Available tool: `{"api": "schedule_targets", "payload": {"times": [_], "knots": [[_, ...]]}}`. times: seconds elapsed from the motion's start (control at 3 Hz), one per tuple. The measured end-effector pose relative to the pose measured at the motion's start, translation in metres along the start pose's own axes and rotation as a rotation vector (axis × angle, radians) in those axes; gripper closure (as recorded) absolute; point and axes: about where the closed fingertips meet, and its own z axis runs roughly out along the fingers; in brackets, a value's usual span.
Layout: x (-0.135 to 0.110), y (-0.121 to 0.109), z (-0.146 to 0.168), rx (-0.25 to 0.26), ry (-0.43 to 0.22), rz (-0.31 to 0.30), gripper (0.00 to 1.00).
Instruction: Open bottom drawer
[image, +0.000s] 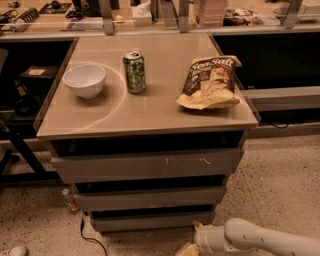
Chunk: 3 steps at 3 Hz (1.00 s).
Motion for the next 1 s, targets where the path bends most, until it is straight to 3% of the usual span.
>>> {"api": "schedule_targets", "payload": {"times": [0.33, 1.0], "knots": [[-0.005, -0.015, 0.01, 0.012, -0.016, -0.013, 0.0], [-0.021, -0.037, 0.033, 0.027, 0.03, -0.069, 0.0]]}}
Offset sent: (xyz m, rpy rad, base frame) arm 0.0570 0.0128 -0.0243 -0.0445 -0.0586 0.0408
